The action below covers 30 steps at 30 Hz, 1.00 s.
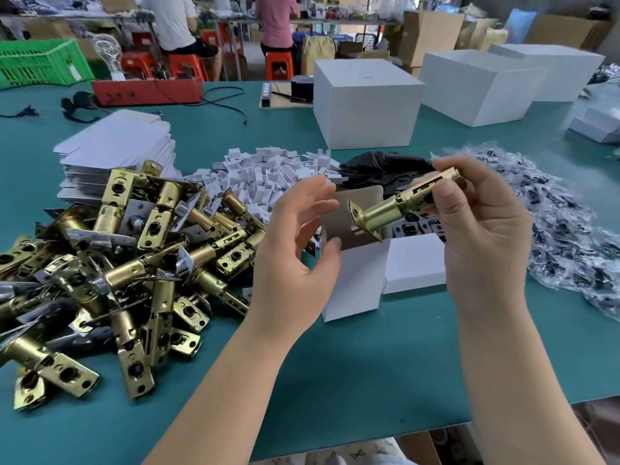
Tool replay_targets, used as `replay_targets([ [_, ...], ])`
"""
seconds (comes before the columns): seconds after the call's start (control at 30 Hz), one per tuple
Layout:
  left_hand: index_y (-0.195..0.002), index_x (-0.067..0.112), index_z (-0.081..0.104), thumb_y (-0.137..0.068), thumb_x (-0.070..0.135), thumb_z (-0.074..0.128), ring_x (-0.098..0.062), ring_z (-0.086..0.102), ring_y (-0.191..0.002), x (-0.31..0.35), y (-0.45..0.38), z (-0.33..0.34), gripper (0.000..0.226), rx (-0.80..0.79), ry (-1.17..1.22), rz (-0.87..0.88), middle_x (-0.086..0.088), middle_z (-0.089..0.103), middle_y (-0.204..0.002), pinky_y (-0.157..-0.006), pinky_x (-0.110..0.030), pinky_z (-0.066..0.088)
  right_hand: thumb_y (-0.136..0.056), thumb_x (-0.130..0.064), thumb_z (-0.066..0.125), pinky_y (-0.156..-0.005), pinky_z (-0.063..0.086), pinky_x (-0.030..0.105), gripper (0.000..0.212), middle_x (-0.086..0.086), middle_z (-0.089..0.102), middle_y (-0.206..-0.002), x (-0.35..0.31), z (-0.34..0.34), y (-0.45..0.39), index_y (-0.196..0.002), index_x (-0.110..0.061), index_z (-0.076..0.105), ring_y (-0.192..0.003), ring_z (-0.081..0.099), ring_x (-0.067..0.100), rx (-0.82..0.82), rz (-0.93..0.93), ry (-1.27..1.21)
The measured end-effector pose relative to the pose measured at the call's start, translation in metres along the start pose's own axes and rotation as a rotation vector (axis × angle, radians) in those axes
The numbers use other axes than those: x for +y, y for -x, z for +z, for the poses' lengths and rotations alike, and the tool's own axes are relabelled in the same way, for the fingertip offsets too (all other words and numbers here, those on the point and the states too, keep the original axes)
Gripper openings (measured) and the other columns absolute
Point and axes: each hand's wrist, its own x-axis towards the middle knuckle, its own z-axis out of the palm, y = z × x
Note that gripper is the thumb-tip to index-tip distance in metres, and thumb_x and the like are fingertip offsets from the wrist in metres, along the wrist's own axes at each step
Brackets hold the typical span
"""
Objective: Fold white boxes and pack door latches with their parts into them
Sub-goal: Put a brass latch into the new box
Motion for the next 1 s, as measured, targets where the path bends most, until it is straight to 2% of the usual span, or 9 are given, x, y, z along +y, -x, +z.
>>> replay_targets([
  [0.23,-0.129,0.033,0.044,-0.083,-0.016,0.051,-0.015,0.059,-0.121,-0.004,0.0,0.001,0.068,0.013,0.054,-0.039,0.003,0.057,-0.13,-0.1,-0.023,0.047,-0.088,-0.03,0.061,-0.078,0.055,0.027,0.017,-0.015,0.067,-0.082,-0.002,0.005,-0.02,-0.1,-0.04,0.067,-0.08,0.061,0.008,-0.145,-0.007,0.169],
  [0.43,-0.129,0.032,0.042,-0.084,-0.016,0.049,-0.016,0.057,-0.124,-0.003,-0.002,0.001,0.066,0.024,0.081,-0.05,-0.002,0.056,-0.13,-0.104,-0.028,0.046,-0.087,-0.031,0.063,-0.075,0.055,0.034,0.016,-0.012,0.068,-0.082,-0.002,0.01,-0.031,-0.098,-0.041,0.067,-0.077,0.063,0.016,-0.248,-0.007,0.219],
  [0.6,-0.125,0.028,0.046,-0.082,-0.016,0.049,-0.013,0.055,-0.125,-0.005,-0.002,0.001,0.062,0.075,0.095,-0.073,0.003,0.055,-0.128,-0.106,-0.028,0.045,-0.089,-0.024,0.062,-0.072,0.047,0.013,0.016,-0.023,0.065,-0.076,0.005,0.005,-0.032,-0.097,-0.037,0.065,-0.072,0.058,-0.002,-0.357,0.001,0.398],
  [0.67,-0.124,0.026,0.047,-0.081,-0.011,0.052,-0.015,0.051,-0.127,-0.005,0.0,0.002,0.057,0.116,0.098,-0.093,0.002,0.051,-0.129,-0.107,-0.03,0.045,-0.091,-0.02,0.063,-0.066,0.045,0.01,0.017,-0.018,0.067,-0.08,0.003,0.002,-0.032,-0.1,-0.034,0.065,-0.069,0.058,0.0,-0.403,-0.011,0.491],
  [0.73,-0.124,0.032,0.047,-0.082,0.001,0.058,-0.012,0.048,-0.129,-0.006,0.001,0.003,0.054,0.125,0.095,-0.15,0.009,0.05,-0.13,-0.106,-0.027,0.045,-0.09,-0.019,0.065,-0.063,0.043,0.008,0.018,-0.019,0.065,-0.083,0.003,0.003,-0.031,-0.104,-0.031,0.066,-0.068,0.058,0.0,-0.443,-0.002,0.575],
  [0.83,-0.129,0.044,0.042,-0.075,0.033,0.077,0.004,0.051,-0.122,-0.012,0.0,-0.002,0.065,-0.074,0.057,-0.376,0.025,0.054,-0.124,-0.1,-0.02,0.047,-0.088,-0.024,0.068,-0.068,0.039,0.006,0.02,-0.025,0.059,-0.084,0.003,0.006,-0.027,-0.108,-0.025,0.065,-0.075,0.056,-0.007,-0.465,-0.013,0.678],
  [0.87,-0.128,0.044,0.043,-0.073,0.034,0.081,0.005,0.054,-0.118,-0.015,-0.001,-0.004,0.067,-0.187,0.029,-0.458,0.024,0.058,-0.121,-0.095,-0.02,0.049,-0.086,-0.027,0.069,-0.071,0.04,0.009,0.022,-0.022,0.058,-0.087,0.003,0.008,-0.025,-0.107,-0.024,0.063,-0.081,0.057,-0.003,-0.479,-0.013,0.715],
  [0.93,-0.119,0.044,0.051,-0.078,0.021,0.082,0.003,0.062,-0.101,-0.022,0.0,-0.006,0.056,-0.339,-0.048,-0.521,0.019,0.066,-0.106,-0.081,-0.017,0.051,-0.083,-0.033,0.069,-0.078,0.04,0.024,0.024,-0.009,0.056,-0.09,0.004,0.012,-0.02,-0.103,-0.022,0.06,-0.094,0.056,0.013,-0.495,-0.016,0.803],
  [1.0,-0.107,0.042,0.054,-0.08,0.008,0.078,0.003,0.065,-0.088,-0.027,0.002,-0.007,0.05,-0.346,-0.055,-0.514,0.019,0.068,-0.095,-0.07,-0.011,0.049,-0.083,-0.033,0.07,-0.081,0.036,0.031,0.026,-0.005,0.052,-0.087,0.005,0.015,-0.014,-0.101,-0.017,0.061,-0.094,0.05,0.02,-0.486,-0.064,0.851],
])
